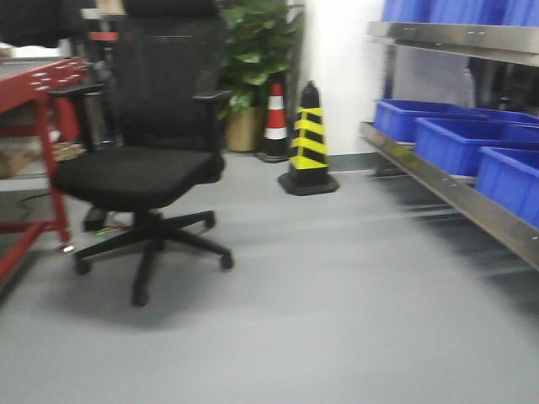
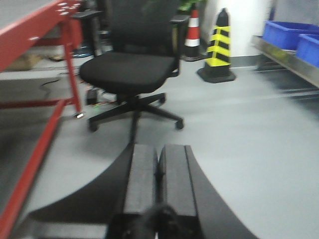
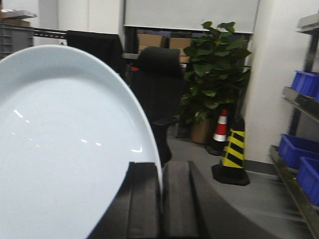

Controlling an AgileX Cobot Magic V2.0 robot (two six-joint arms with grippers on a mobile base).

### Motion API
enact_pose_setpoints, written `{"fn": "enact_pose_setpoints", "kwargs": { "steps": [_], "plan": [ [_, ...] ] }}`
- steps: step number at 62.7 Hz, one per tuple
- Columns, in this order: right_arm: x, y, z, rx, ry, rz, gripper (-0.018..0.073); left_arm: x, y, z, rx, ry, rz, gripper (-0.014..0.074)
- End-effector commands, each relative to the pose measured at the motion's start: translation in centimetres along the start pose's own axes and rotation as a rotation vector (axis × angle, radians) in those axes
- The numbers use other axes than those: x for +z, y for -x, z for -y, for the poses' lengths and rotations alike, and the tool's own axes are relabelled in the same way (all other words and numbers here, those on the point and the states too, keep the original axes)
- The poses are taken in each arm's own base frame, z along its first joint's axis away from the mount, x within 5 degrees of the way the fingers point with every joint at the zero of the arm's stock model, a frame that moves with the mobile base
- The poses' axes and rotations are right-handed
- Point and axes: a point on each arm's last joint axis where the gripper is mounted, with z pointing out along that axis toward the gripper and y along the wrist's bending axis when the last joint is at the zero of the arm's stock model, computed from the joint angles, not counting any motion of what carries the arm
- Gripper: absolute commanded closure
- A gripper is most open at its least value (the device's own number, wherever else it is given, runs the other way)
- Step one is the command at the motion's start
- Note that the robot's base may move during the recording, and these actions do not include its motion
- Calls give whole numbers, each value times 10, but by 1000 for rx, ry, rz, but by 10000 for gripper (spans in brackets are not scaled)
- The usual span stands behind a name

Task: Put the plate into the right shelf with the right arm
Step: 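Drive the base toward the steel shelf with blue bins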

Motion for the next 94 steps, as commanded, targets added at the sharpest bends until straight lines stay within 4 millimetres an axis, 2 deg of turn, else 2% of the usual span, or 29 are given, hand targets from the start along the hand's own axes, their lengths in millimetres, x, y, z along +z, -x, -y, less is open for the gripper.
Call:
{"fn": "enact_pose_setpoints", "kwargs": {
  "steps": [1, 94],
  "plan": [
    [1, 16, -1, -18, 14, 102, 521, -1, 5, -1, -10, 15, 85, 643],
    [1, 16, -1, -18, 14, 102, 521, -1, 5, -1, -10, 15, 85, 643]
  ]
}}
